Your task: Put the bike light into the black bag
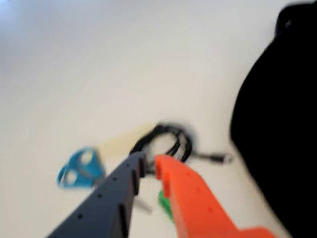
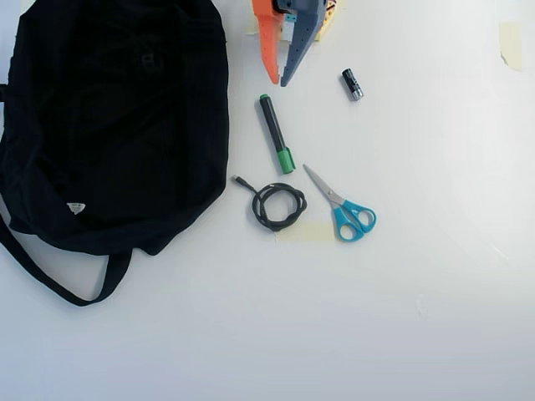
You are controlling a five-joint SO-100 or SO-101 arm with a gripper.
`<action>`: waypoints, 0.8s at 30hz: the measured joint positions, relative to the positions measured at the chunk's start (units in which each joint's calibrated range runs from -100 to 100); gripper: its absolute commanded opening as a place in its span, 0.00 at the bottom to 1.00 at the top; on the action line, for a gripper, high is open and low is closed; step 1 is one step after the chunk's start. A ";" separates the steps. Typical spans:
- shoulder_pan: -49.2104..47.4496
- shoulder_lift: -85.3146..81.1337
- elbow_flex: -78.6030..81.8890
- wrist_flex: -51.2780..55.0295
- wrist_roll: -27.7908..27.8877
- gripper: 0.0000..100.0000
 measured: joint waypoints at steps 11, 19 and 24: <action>-4.63 -29.14 31.76 0.00 0.05 0.02; -5.14 -29.56 39.78 0.00 0.05 0.02; -5.80 -29.72 44.58 0.00 0.10 0.02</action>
